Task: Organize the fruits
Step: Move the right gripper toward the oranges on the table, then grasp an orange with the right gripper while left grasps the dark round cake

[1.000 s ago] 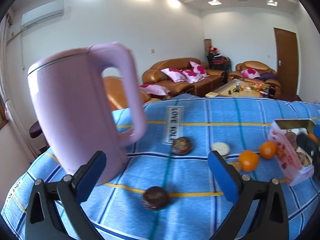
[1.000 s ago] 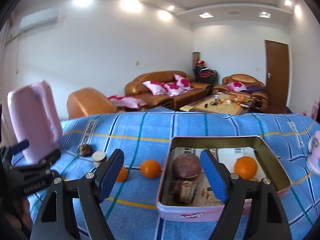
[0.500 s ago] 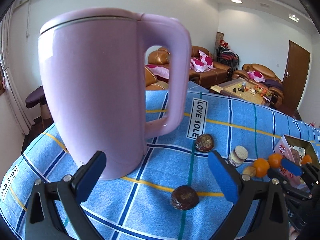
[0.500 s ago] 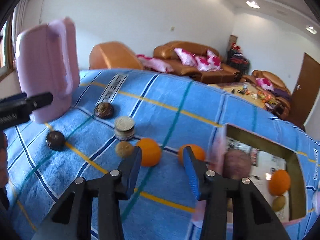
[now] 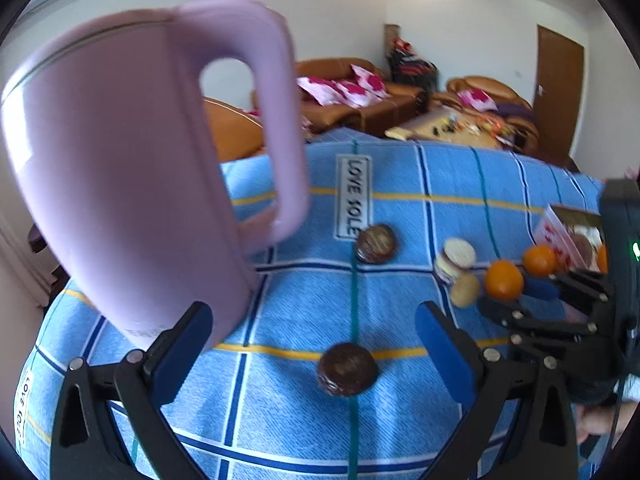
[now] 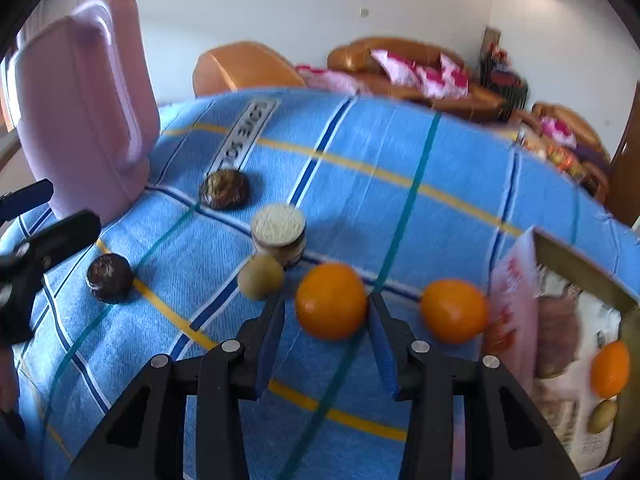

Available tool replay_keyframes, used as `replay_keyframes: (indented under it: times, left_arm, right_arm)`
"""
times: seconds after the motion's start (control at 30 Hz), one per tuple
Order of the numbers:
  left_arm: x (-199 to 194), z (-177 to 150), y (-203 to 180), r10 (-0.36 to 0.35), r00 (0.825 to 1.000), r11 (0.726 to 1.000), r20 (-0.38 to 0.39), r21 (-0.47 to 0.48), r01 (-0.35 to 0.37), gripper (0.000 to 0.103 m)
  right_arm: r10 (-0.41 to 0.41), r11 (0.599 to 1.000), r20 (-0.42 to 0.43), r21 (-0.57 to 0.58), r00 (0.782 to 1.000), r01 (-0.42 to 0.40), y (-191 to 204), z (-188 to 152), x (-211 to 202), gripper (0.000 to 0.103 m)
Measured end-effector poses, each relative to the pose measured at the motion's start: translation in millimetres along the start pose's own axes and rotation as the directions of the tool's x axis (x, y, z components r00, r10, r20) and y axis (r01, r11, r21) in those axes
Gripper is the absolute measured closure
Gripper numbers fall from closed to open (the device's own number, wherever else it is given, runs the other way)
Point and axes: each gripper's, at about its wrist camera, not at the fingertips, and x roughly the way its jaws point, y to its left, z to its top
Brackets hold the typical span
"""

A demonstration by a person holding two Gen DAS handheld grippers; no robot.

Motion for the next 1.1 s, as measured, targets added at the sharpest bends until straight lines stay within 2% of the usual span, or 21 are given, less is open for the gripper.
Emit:
replay_keyframes:
  times: [0.1,0.2,0.27,0.37,0.47,0.5,0.6,0.7,0.77,0.8,0.9,0.97,1.07,1.1]
  left_arm:
    - [2,-1,-1,-0.025,0.999,0.999,-0.022,0.027,0.026,0.000]
    - [6,-3,-3,-0.052,0.997,0.998,-0.052,0.039,0.054,0.000]
    - [9,-5,-5,-0.052,0.997,0.997,-0.063,0.048,0.055,0.000]
    - [14,-8,-8,-0.028,0.997,0.997,-0.078,0.063,0.033,0.002]
    - [23,-11,-9,-0.023,0.993,0.998,-0.112,0.063,0.031,0.013]
    - [25,-13,-9,-0.022,0.992,0.998,-0.123,0.063,0.030,0.020]
    - [34,-17,-8,-0.039,0.984,0.997,-0.174,0.060,0.050,0.040]
    - [33,-18,-8,-0.064,0.984,0.996,-0.169,0.056,0.075,0.048]
    - [33,-19,-9,-0.094,0.981,0.993,-0.170,0.051,0.104,0.060]
    - [32,-19,-10,-0.100,0.981,0.992,-0.168,0.052,0.111,0.062]
    - [29,-19,-13,-0.076,0.986,0.994,-0.149,0.064,0.087,0.062]
    - [19,-17,-13,-0.098,0.990,0.994,-0.102,0.039,0.102,0.062]
    - [-5,-11,-8,-0.172,0.984,0.984,0.053,-0.025,0.174,0.062]
    - [-12,-9,-8,-0.178,0.979,0.983,0.098,-0.037,0.182,0.062]
  right_arm:
    - [0.030,0.999,0.008,0.033,1.000,-0.030,-5,1,-3,0.059]
    - [0.026,0.999,0.018,0.040,1.000,-0.027,-7,0,-6,0.067]
    - [0.021,0.998,0.031,0.053,0.999,-0.022,-8,-2,-10,0.067]
    - [-0.004,0.997,0.132,0.080,0.991,-0.007,-9,-7,-33,0.067]
    - [-0.022,0.995,0.248,0.101,0.969,-0.003,-8,-19,-60,0.067]
    - [-0.028,0.994,0.269,0.110,0.963,-0.002,-9,-22,-66,0.067]
    - [-0.041,0.991,0.307,0.135,0.951,-0.001,-10,-29,-76,0.067]
    - [-0.042,0.990,0.321,0.144,0.946,-0.004,-10,-33,-82,0.067]
    - [-0.045,0.989,0.333,0.148,0.942,-0.005,-10,-35,-85,0.067]
    - [-0.046,0.989,0.340,0.149,0.939,-0.006,-9,-34,-85,0.067]
    - [-0.047,0.988,0.358,0.154,0.933,-0.010,-10,-36,-88,0.067]
    - [-0.055,0.986,0.374,0.168,0.926,-0.009,-13,-38,-91,0.067]
    - [-0.089,0.983,0.410,0.182,0.908,0.014,-14,-40,-97,0.067]
    - [-0.114,0.983,0.430,0.180,0.895,0.039,-13,-41,-100,0.067]
